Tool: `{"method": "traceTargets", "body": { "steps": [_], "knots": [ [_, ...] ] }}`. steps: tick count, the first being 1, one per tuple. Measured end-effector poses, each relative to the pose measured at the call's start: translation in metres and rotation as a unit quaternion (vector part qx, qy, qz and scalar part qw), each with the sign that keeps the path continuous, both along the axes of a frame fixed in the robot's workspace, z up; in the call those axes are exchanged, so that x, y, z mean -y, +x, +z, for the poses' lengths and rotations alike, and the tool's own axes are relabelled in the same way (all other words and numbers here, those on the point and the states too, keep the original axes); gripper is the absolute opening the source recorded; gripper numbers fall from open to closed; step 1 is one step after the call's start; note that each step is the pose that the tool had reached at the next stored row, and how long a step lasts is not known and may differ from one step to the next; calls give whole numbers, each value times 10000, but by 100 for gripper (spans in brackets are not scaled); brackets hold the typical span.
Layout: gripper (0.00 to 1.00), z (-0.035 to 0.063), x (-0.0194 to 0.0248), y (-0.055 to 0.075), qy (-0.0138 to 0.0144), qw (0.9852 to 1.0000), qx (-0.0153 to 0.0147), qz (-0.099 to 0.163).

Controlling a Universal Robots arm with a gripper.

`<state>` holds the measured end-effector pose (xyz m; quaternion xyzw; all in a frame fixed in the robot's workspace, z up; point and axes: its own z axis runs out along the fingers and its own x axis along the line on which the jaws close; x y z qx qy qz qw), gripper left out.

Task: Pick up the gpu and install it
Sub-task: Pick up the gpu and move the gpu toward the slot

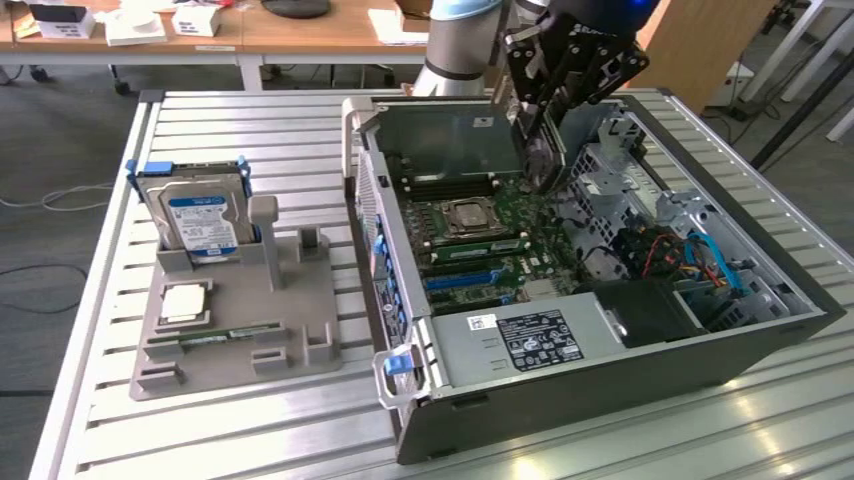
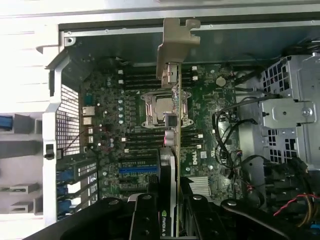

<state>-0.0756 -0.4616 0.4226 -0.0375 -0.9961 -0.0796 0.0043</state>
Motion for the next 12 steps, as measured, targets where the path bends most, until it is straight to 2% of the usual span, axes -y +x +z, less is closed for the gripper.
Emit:
{"method": "traceTargets", "body": {
  "steps": [8, 12],
  "knots": [
    [27, 0, 0, 41, 0, 10000, -1, 1],
    [27, 0, 0, 68, -3, 10000, -28, 1]
  ]
}}
